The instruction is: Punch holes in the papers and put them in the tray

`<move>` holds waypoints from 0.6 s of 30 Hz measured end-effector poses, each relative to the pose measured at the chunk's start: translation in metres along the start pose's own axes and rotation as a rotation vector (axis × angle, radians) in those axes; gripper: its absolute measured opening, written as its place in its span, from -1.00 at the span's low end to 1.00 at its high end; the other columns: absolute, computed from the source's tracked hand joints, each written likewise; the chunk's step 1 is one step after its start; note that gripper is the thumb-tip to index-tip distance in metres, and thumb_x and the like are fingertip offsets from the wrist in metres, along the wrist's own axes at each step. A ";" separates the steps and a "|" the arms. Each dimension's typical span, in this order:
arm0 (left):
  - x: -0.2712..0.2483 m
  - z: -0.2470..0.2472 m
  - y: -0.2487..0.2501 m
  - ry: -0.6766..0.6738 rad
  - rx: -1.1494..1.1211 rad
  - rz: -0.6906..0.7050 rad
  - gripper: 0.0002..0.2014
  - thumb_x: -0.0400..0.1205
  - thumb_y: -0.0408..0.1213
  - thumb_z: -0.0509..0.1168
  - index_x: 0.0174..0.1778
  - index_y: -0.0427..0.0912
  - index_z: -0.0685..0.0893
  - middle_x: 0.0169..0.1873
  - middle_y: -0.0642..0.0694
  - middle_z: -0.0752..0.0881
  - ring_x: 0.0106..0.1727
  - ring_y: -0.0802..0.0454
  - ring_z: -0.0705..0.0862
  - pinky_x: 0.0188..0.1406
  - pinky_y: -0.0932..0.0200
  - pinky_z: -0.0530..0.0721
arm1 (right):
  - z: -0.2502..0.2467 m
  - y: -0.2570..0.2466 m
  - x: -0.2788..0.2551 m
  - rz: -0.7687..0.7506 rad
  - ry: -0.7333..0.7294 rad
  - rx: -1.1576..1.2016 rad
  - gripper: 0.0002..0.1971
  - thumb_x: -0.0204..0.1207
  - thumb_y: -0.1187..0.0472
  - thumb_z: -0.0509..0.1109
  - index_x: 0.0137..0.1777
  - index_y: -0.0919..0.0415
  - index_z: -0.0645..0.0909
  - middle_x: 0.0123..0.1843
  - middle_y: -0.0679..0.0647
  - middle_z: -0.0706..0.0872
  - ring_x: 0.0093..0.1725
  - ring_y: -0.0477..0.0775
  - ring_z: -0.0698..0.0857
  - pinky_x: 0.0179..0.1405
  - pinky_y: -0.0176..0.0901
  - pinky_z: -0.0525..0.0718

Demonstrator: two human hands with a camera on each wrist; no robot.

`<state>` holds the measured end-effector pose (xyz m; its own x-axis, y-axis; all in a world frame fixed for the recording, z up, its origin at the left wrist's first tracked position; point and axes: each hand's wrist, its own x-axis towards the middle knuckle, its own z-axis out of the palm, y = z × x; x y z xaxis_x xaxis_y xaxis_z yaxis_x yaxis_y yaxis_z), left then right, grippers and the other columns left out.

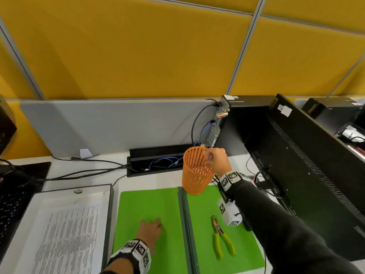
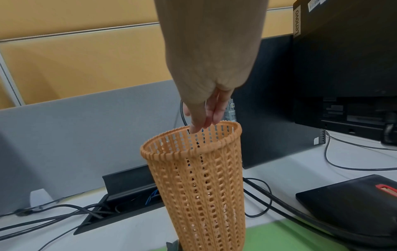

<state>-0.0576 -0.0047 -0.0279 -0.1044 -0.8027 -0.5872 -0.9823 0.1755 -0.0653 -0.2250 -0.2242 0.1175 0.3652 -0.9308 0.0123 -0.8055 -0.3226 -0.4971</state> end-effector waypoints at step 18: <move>-0.034 -0.105 -0.060 -0.214 -0.181 -0.092 -0.47 0.57 0.09 0.28 0.21 -0.32 0.68 0.30 -0.28 0.67 0.34 -0.23 0.63 0.35 -0.12 0.55 | -0.029 -0.046 0.022 -0.048 -0.040 -0.010 -0.82 0.57 0.28 0.28 -0.06 0.39 0.67 -0.06 0.31 0.74 0.01 0.29 0.70 0.06 0.05 0.64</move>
<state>-0.0115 -0.0475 0.0807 0.0029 -0.6686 -0.7436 -0.9999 -0.0123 0.0071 -0.1931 -0.2348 0.1656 0.4214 -0.9069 0.0008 -0.7912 -0.3681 -0.4883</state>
